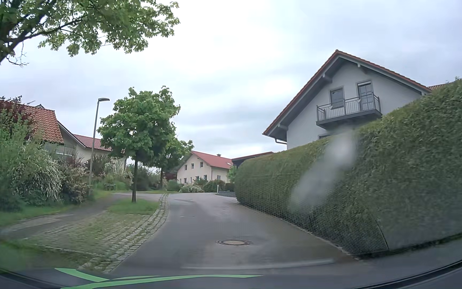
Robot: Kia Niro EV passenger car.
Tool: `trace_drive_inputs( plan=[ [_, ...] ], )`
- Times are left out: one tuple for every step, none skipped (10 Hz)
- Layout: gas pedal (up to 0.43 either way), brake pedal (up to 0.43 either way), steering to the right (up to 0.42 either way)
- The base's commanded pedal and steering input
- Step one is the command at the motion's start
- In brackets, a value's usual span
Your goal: Follow the waypoints while adhering to traffic rules and regulations
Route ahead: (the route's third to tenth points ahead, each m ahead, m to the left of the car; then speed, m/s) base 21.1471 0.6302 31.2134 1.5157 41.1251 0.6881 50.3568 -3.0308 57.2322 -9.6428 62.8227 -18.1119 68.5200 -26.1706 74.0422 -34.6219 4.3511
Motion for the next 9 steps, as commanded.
trace_drive_inputs(
  plan=[
    [0.461,0.000,-0.033],
    [0.461,0.000,-0.028],
    [0.461,0.000,-0.022],
    [0.449,0.000,-0.017],
    [0.449,0.000,-0.017],
    [0.449,0.000,-0.016],
    [0.449,0.000,-0.016],
    [0.449,0.000,-0.016],
    [0.449,0.000,-0.016]
  ],
)
